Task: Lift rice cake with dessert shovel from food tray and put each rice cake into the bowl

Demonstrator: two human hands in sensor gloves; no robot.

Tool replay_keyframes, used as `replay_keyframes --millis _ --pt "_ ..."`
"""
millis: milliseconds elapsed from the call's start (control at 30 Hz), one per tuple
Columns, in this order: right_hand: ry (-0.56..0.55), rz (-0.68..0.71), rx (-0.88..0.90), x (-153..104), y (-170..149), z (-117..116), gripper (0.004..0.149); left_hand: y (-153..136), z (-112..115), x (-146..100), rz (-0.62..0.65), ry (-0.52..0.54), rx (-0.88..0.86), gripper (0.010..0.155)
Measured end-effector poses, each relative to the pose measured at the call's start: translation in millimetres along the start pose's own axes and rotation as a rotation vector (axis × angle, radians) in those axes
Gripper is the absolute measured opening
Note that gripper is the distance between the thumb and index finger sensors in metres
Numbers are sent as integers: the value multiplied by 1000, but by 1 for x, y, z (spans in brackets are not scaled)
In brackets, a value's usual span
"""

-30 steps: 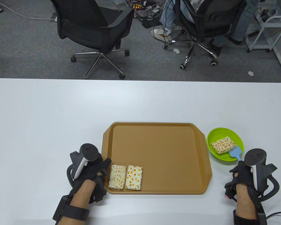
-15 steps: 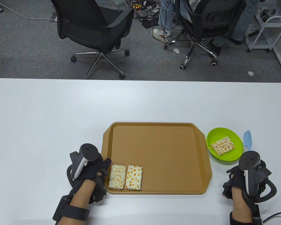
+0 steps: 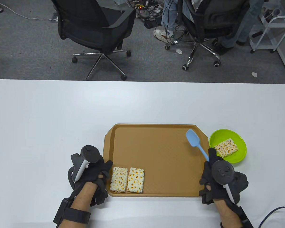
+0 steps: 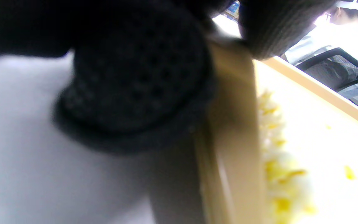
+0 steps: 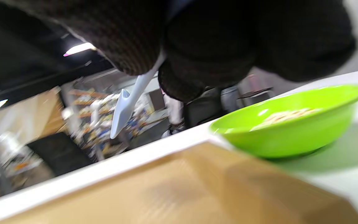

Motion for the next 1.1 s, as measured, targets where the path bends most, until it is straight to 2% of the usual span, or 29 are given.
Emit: replay_keyframes --millis 133,300,500,667,833,900,1000,1100 --pt "161 127 6 -10 33 -33 57 0 0 0 1 0 -2 69" --pt "238 185 -32 -15 47 -52 58 0 0 0 1 -1 0 69" --pt "333 261 -25 -17 54 -65 57 1 0 0 2 -2 3 69" --pt "374 380 -40 -23 67 -74 55 0 0 0 2 -3 0 69" --pt "389 487 -85 -26 76 -71 55 0 1 0 1 -4 -4 69" --pt "396 479 -72 -25 74 -71 55 0 1 0 1 -3 -4 69" --pt "481 457 3 -16 64 -74 54 0 1 0 2 -4 -3 69" --pt "630 421 91 -6 51 -82 54 0 1 0 2 -5 -4 69"
Point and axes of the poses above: the tracker on the back of each hand, its own y axis roughly to the thumb side, its own x axis roughly from the wrist to the fingertips, z = x × y, the point moved 4 cm from there along x, roughly from the wrist to the fingertips, and after that the axes turned 8 degrees about y, right-handed, at the moved point
